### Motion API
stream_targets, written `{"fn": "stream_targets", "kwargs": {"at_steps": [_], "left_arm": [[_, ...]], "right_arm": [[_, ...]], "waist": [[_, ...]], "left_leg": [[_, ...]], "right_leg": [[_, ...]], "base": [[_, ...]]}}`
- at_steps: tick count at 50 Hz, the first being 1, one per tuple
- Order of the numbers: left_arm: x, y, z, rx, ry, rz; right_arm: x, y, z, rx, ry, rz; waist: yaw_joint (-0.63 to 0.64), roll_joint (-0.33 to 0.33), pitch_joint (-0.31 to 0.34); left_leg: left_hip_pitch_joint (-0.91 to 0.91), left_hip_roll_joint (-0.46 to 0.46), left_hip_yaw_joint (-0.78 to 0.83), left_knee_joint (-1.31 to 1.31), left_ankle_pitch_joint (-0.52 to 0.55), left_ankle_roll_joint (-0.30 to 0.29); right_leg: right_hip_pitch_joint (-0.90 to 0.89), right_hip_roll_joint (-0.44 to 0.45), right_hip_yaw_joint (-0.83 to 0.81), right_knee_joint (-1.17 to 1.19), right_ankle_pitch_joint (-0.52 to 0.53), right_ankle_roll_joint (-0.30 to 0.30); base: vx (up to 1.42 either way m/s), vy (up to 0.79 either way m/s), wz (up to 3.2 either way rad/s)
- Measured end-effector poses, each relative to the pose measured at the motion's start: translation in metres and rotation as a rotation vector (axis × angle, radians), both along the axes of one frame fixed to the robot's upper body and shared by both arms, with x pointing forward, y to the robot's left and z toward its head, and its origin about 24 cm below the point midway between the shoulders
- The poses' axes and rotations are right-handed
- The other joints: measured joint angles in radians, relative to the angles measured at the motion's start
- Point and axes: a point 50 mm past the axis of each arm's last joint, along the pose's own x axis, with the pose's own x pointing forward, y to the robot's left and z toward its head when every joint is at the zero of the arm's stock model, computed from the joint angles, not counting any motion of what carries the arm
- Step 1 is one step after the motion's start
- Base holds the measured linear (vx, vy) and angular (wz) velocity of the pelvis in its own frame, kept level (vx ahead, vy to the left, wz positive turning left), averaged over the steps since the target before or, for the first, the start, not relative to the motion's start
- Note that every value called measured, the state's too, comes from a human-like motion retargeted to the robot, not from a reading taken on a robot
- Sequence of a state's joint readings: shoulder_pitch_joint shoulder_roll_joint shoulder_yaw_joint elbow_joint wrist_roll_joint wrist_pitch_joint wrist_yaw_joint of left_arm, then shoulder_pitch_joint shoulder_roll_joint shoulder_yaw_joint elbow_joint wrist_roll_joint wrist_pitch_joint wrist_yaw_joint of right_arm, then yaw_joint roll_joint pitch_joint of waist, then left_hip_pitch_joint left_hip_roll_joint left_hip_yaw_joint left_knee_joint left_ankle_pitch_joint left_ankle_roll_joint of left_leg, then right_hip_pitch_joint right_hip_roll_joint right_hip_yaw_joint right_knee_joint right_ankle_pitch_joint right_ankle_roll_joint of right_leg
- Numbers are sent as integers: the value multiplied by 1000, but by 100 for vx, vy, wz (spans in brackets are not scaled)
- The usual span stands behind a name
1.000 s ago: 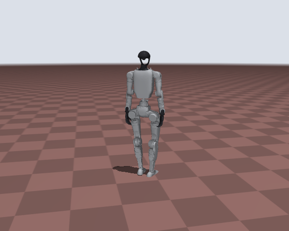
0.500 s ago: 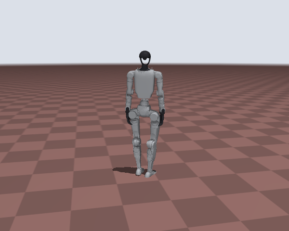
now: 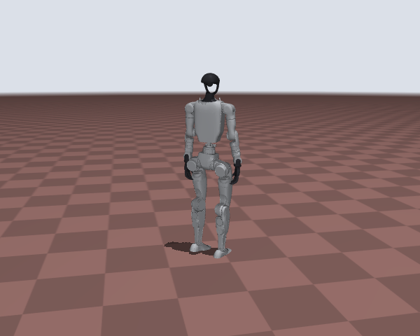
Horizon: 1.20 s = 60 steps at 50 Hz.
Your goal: In place motions
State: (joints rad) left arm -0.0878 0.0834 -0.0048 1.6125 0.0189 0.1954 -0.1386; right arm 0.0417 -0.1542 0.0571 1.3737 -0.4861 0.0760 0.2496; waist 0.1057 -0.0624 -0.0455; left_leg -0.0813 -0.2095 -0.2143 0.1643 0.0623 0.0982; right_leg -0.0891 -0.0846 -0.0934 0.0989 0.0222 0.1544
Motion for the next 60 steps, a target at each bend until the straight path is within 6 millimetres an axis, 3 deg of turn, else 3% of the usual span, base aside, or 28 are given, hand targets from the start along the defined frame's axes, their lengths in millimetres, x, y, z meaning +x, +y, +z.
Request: {"fn": "stream_targets", "kwargs": {"at_steps": [3, 5, 10, 15, 20, 25, 30, 33, 35, 43, 48, 50, 53, 55, 57, 60], "left_arm": [[0, 1, 0, -7, 7, -19], [0, 4, 1, -4, 8, -20], [7, 24, 2, 51, -28, -19], [2, 45, 7, 108, 28, -48], [-7, 47, 7, 110, 22, 18], [-12, 45, 6, 93, 31, 39], [-14, 39, 5, 82, 42, 18], [-12, 34, 4, 69, 30, 22], [-10, 28, 2, 57, 16, 24], [17, 9, 0, -17, -65, -12], [23, -7, -2, -61, -133, -65], [22, -9, -2, -69, -142, -69], [20, -8, -2, -62, -149, -61], [17, -3, -2, -43, -139, -47], [15, -5, -3, -44, -121, -49], [12, -12, -3, -61, -98, -59]], "right_arm": [[15, -3, 2, -5, -48, 19], [21, -1, 2, -10, -80, 18], [30, 12, 1, 27, -115, -49], [14, 9, 0, 27, -54, -10], [-5, -7, 1, -56, 29, 36], [-19, -17, 3, -84, 97, -81], [-37, -22, 4, -109, 141, -232], [-41, -23, 5, -119, 159, -255], [-42, -22, 5, -121, 162, -262], [-37, -15, 3, -98, 127, -272], [-53, -12, 3, -107, 163, -320], [-52, -10, 3, -108, 169, -300], [-40, -8, 1, -105, 134, -253], [-29, -6, 0, -90, 103, -212], [-15, -8, 0, -82, 59, -187], [6, -14, 2, -84, -15, -164]], "waist": [[-57, 24, 9], [-104, 42, 2], [-139, 59, 27], [-123, 57, 36], [-115, 80, 20], [-132, 100, 11], [-159, 98, -11], [-149, 95, -25], [-185, 105, -33], [-303, 163, -32], [-221, 131, -58], [-200, 97, -61], [-180, 46, -51], [-127, 53, -10], [-117, 57, -3], [-134, 39, -8]], "left_leg": [[44, 22, 137, -64, -12, 63], [52, 46, 162, -104, 0, 38], [63, 96, 318, -154, 8, 21], [90, 128, 464, -187, -5, 9], [91, 174, 623, -198, -38, 3], [93, 208, 755, -187, -76, -3], [105, 201, 818, -173, -116, -4], [121, 200, 892, -173, -139, -19], [123, 204, 909, -168, -151, -26], [184, 240, 995, -112, -212, -59], [234, 237, 1008, 1, -196, -7], [235, 231, 990, 85, -163, 40], [181, 238, 921, 285, -115, 151], [163, 341, 861, 496, -121, 164], [90, 353, 784, 598, -104, 164], [-40, 207, 622, 568, -63, 136]], "right_leg": [[-11, 10, 8, -4, 35, 7], [-34, 30, 22, 5, 47, -10], [-119, 100, 71, 91, -25, -126], [-131, 42, -125, 104, -97, -160], [-129, -20, -435, 143, -152, -214], [-92, -54, -611, 165, -93, -281], [-31, -48, -689, 69, -15, -223], [-66, -17, -560, 25, 48, -233], [-68, -1, -571, -11, 68, -239], [-46, 49, -437, -56, 69, -221], [-27, 13, -354, -29, 56, -196], [-13, -20, -312, -30, 60, -182], [10, -70, -251, -45, 65, -168], [57, -15, -187, -44, 48, -192], [53, -19, -169, -52, 64, -193], [15, -90, -167, -57, 94, -173]], "base": [[-5, 3, -97], [-15, 5, -103], [-24, -2, -163], [-26, -6, -198], [-38, -7, -242], [-48, -8, -211], [-37, -11, -147], [-27, -15, -175], [-21, -9, -96], [-18, -10, -70], [7, -6, -123], [3, -11, -132], [0, -15, -143], [10, -33, -217], [-8, -16, -110], [-19, 11, -20]]}}
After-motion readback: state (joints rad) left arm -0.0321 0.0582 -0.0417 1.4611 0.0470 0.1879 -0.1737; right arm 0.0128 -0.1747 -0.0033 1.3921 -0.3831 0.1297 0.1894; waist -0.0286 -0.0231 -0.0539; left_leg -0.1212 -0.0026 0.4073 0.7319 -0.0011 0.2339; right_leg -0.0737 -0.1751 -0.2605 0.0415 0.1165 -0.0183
